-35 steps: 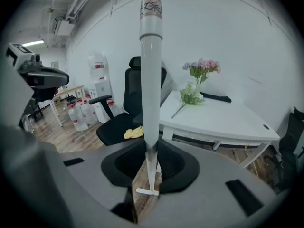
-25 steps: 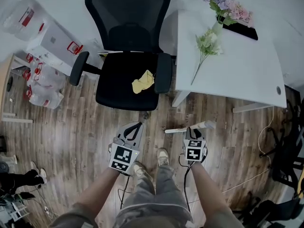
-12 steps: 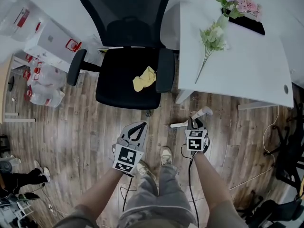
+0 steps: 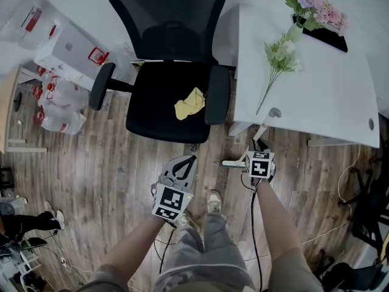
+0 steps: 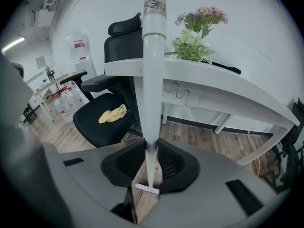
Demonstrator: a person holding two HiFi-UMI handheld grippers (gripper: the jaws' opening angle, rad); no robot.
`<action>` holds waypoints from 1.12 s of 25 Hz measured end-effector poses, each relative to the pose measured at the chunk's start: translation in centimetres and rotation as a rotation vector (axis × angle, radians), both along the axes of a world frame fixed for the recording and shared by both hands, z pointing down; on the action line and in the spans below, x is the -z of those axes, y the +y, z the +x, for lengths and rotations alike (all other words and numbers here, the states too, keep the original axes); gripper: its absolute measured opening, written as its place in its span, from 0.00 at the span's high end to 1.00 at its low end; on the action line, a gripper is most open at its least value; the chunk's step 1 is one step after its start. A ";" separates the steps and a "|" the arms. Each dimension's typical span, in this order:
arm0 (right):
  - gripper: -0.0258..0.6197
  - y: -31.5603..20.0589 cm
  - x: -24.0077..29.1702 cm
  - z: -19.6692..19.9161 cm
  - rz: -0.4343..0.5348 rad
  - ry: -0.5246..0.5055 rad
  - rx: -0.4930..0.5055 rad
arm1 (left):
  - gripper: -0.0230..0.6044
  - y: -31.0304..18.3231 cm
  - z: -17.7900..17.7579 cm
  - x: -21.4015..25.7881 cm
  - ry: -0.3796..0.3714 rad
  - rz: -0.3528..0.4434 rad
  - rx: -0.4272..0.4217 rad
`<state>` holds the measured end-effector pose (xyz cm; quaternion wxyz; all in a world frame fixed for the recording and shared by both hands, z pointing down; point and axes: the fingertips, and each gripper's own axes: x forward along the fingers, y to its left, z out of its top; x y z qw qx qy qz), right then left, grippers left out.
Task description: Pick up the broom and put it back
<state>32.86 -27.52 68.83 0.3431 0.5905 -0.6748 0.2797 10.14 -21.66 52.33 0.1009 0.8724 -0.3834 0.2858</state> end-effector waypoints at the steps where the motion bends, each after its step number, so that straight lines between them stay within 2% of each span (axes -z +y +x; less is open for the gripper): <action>1: 0.81 -0.4 0.0 0.1 0.001 -0.002 0.000 | 0.94 -0.1 0.1 0.0 -0.001 -0.001 0.000; 5: 0.80 -0.8 0.0 0.4 0.001 -0.008 -0.001 | 0.94 -0.5 0.0 0.0 -0.012 -0.005 -0.006; 8: 0.75 -0.1 0.4 0.4 -0.007 -0.012 0.020 | 0.94 -0.4 -0.5 0.0 -0.025 -0.013 0.001; 13: 0.72 0.6 4.3 0.8 0.033 -0.028 0.039 | 0.94 -0.4 -1.0 1.0 -0.017 -0.006 0.011; 17: 0.74 1.1 10.6 0.1 0.119 -0.070 0.077 | 0.94 -0.4 -1.3 3.7 0.010 0.021 0.020; 19: 0.80 1.7 14.6 -0.4 0.178 -0.077 0.097 | 0.94 -0.6 -1.6 5.4 0.018 0.043 0.036; 28: 0.85 5.7 33.2 -5.9 0.448 -0.200 0.209 | 0.94 -0.6 -4.7 15.6 0.046 0.183 0.067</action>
